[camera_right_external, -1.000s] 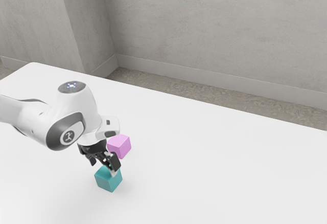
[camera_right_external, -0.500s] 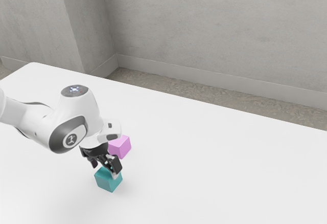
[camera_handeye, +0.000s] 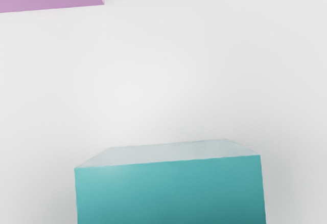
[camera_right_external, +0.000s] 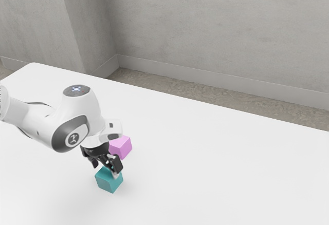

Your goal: Pick up the blue block with one arm, and put the blue block on the pink block with one arm

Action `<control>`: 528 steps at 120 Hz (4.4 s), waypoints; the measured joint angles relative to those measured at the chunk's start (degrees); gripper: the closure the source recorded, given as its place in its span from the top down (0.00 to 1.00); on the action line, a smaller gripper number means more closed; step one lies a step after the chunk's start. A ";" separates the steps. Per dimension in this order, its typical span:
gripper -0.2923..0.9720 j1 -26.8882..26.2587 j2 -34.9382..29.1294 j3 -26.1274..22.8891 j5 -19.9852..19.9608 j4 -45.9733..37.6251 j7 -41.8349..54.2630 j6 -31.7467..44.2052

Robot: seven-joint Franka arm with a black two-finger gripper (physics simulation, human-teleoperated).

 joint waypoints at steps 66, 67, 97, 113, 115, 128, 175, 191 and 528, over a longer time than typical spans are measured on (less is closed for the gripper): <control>0.77 0.05 3.54 0.00 0.73 1.60 1.05 0.28; 0.77 0.05 3.59 0.00 0.74 1.62 1.07 0.29; 0.76 0.07 4.54 0.08 1.13 2.10 1.37 0.40; 0.70 0.17 4.58 0.09 1.19 2.14 1.47 0.45; 0.69 0.17 4.58 0.09 1.20 2.14 1.48 0.46; 0.62 0.17 4.54 0.09 1.22 2.14 1.54 0.49; 0.52 0.06 4.11 0.20 1.48 2.14 1.26 0.49; 0.50 -0.23 3.04 0.46 1.65 2.13 0.87 0.26; 0.72 0.20 14.67 4.31 4.37 33.42 5.22 -21.26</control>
